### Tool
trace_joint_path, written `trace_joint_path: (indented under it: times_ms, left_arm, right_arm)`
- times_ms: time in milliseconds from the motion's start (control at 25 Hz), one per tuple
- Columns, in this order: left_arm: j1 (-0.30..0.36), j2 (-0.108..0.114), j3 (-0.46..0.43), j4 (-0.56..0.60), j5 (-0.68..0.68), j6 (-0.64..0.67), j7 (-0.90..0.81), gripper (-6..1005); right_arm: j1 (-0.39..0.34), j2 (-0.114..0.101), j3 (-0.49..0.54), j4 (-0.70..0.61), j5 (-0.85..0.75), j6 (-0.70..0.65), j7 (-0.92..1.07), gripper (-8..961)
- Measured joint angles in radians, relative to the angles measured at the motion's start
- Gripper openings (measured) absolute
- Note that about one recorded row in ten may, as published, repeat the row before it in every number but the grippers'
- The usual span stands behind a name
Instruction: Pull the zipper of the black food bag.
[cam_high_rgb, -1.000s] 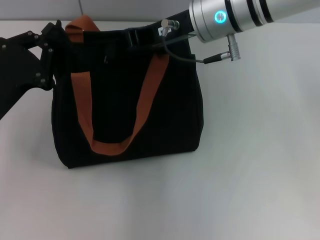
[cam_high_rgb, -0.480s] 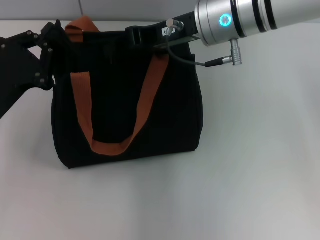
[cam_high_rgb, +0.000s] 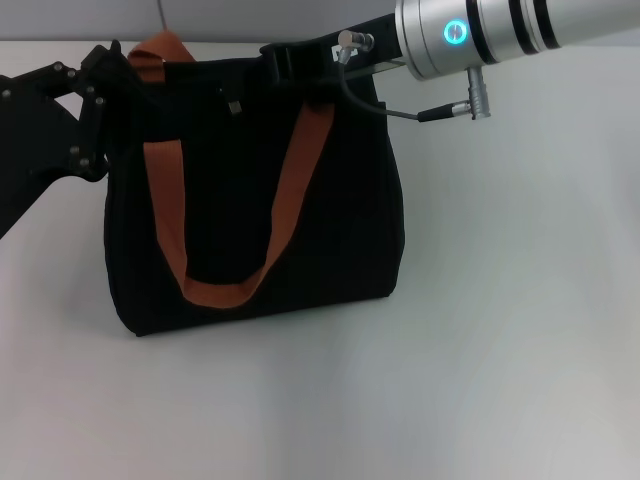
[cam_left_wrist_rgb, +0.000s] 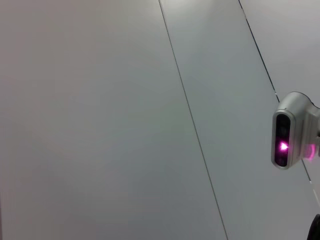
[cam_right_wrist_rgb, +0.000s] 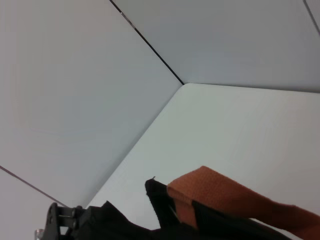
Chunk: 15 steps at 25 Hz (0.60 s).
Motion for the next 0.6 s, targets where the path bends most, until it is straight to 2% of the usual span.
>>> trace_joint_path:
  times_ms: [600]
  left_arm:
    - [-0.002,0.000,0.000,0.000,0.000,0.001,-0.002,16]
  right_arm:
    - [0.016,0.002,-0.087,-0.016,0.047,0.012,-0.015,109]
